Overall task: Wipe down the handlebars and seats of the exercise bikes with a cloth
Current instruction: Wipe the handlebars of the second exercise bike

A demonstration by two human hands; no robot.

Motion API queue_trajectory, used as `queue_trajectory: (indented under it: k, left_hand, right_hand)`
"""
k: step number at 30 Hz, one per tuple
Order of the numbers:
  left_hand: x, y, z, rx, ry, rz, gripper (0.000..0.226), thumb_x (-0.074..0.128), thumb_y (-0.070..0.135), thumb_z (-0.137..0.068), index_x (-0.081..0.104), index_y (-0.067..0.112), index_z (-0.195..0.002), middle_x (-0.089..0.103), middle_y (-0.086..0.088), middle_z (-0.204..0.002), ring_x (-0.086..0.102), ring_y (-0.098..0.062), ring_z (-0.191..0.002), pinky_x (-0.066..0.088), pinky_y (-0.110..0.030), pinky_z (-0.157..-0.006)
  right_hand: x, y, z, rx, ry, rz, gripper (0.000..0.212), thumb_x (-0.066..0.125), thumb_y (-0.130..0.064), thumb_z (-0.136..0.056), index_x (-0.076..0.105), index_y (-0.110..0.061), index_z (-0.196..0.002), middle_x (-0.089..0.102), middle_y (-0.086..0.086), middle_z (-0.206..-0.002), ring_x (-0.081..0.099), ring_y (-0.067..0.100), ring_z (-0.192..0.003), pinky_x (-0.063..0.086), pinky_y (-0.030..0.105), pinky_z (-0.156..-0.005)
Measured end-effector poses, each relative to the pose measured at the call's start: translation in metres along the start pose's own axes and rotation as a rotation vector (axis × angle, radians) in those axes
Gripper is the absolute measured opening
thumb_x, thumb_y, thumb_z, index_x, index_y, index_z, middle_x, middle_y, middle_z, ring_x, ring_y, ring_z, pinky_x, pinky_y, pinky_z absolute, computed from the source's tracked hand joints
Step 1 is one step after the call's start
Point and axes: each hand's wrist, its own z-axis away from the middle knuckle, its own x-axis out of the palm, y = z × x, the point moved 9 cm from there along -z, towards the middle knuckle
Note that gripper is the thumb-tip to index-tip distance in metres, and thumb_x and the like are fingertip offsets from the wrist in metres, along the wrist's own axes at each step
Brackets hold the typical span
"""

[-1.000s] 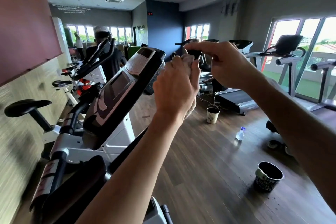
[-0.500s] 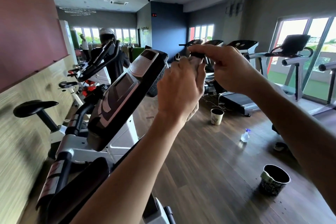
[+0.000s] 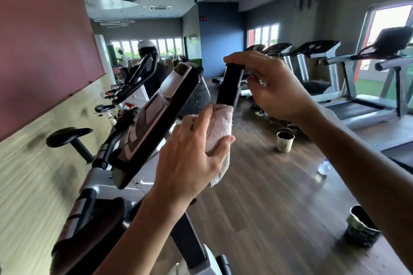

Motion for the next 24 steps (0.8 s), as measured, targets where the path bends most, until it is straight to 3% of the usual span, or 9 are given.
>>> queue_trajectory:
  k: [3, 7, 10, 14, 18, 24]
  left_hand:
    - [0.001, 0.006, -0.002, -0.025, 0.075, -0.068, 0.078, 0.047, 0.069, -0.091, 0.047, 0.017, -0.149, 0.066, -0.008, -0.123, 0.070, -0.025, -0.102, 0.057, -0.037, -0.077]
    - [0.003, 0.016, -0.008, -0.053, 0.203, -0.099, 0.078, 0.053, 0.066, -0.093, 0.052, 0.008, -0.144, 0.066, -0.008, -0.127, 0.068, -0.021, -0.110, 0.060, -0.035, -0.083]
    - [0.000, 0.027, -0.006, -0.086, 0.331, -0.174, 0.075, 0.052, 0.067, -0.096, 0.055, 0.007, -0.141, 0.066, -0.006, -0.127, 0.068, -0.020, -0.112, 0.059, -0.037, -0.085]
    - [-0.006, 0.046, 0.002, -0.190, 0.463, -0.396, 0.072, 0.048, 0.066, -0.098, 0.058, 0.007, -0.136, 0.067, -0.008, -0.121, 0.068, -0.024, -0.106, 0.060, -0.040, -0.078]
    - [-0.017, 0.072, 0.012, -0.266, 0.584, -0.544, 0.068, 0.053, 0.058, -0.099, 0.057, 0.003, -0.136, 0.067, -0.010, -0.122, 0.068, -0.025, -0.109, 0.059, -0.044, -0.082]
    - [-0.004, 0.102, -0.005, -0.323, 0.663, -0.697, 0.068, 0.056, 0.059, -0.096, 0.056, 0.004, -0.135, 0.063, -0.009, -0.122, 0.064, -0.021, -0.108, 0.056, -0.033, -0.079]
  right_hand:
    - [-0.002, 0.005, -0.003, -0.089, 0.004, -0.045, 0.063, 0.040, 0.004, -0.077, 0.066, -0.011, -0.132, 0.066, 0.000, -0.129, 0.059, 0.011, -0.127, 0.046, 0.039, -0.109]
    - [-0.003, 0.015, -0.015, -0.205, -0.050, -0.130, 0.064, 0.039, 0.007, -0.074, 0.068, -0.009, -0.128, 0.067, 0.002, -0.124, 0.060, 0.010, -0.122, 0.045, 0.025, -0.106]
    - [-0.002, 0.022, -0.025, -0.323, -0.114, -0.245, 0.062, 0.035, -0.003, -0.073, 0.069, -0.007, -0.124, 0.069, 0.004, -0.120, 0.062, 0.012, -0.119, 0.045, 0.025, -0.104]
    - [0.006, 0.035, -0.039, -0.397, -0.247, -0.388, 0.069, 0.034, 0.003, -0.069, 0.069, -0.013, -0.126, 0.070, -0.005, -0.120, 0.064, 0.003, -0.115, 0.047, 0.018, -0.097]
    - [0.010, 0.038, -0.041, -0.526, -0.345, -0.490, 0.078, 0.031, 0.007, -0.066, 0.065, -0.015, -0.133, 0.067, -0.005, -0.129, 0.059, 0.003, -0.126, 0.045, 0.027, -0.111]
    - [0.019, 0.044, -0.048, -0.568, -0.412, -0.735, 0.078, 0.027, 0.008, -0.064, 0.068, -0.008, -0.129, 0.068, 0.001, -0.122, 0.062, 0.009, -0.123, 0.046, 0.028, -0.111]
